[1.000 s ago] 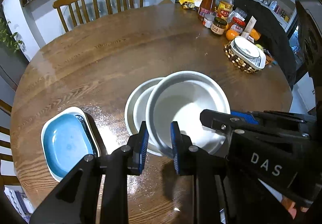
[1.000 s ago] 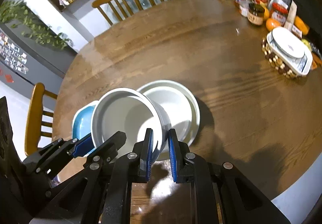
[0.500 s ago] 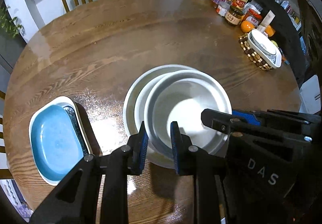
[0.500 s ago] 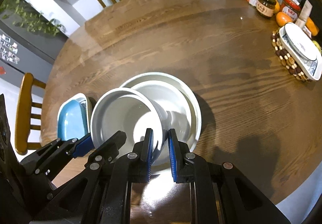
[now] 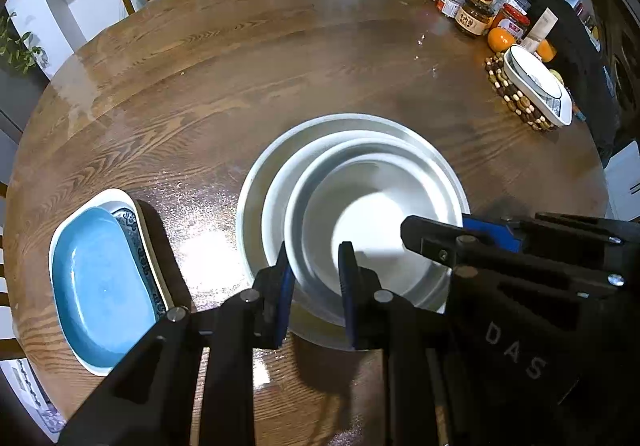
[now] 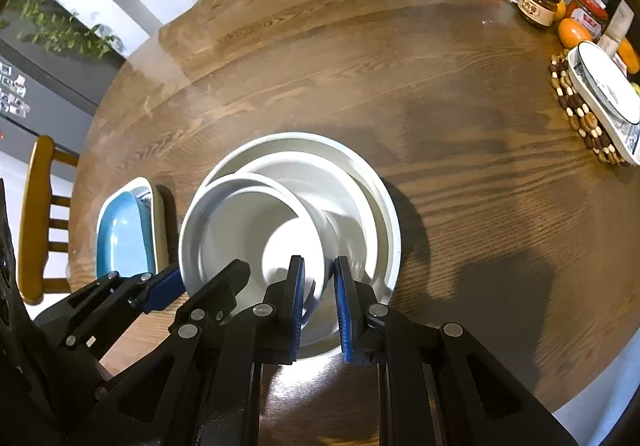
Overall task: Organize plates and bowls
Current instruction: 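Lower the ramekin into the medium bowl and open the right gripper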
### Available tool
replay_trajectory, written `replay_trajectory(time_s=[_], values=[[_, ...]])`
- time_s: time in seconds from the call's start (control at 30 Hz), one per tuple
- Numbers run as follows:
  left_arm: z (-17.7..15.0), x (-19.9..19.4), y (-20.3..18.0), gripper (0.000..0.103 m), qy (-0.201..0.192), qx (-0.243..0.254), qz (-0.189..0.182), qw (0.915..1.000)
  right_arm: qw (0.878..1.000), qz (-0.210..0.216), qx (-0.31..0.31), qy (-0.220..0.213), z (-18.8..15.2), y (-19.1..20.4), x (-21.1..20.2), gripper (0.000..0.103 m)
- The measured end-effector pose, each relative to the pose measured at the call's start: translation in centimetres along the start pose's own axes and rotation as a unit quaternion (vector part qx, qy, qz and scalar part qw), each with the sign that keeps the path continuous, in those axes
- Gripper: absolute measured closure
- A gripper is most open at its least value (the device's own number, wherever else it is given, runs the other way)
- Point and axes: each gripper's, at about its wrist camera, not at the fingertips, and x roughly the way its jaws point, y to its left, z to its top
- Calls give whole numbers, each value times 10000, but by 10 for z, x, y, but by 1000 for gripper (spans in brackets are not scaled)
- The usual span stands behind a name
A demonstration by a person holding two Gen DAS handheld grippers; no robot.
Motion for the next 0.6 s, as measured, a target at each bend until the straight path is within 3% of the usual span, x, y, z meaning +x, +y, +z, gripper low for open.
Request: replay_trajectory(time_s=[0.6], values=[[3, 7, -5, 83, 43, 50, 95, 9999, 9999, -44, -67, 65, 3, -1, 7, 86]])
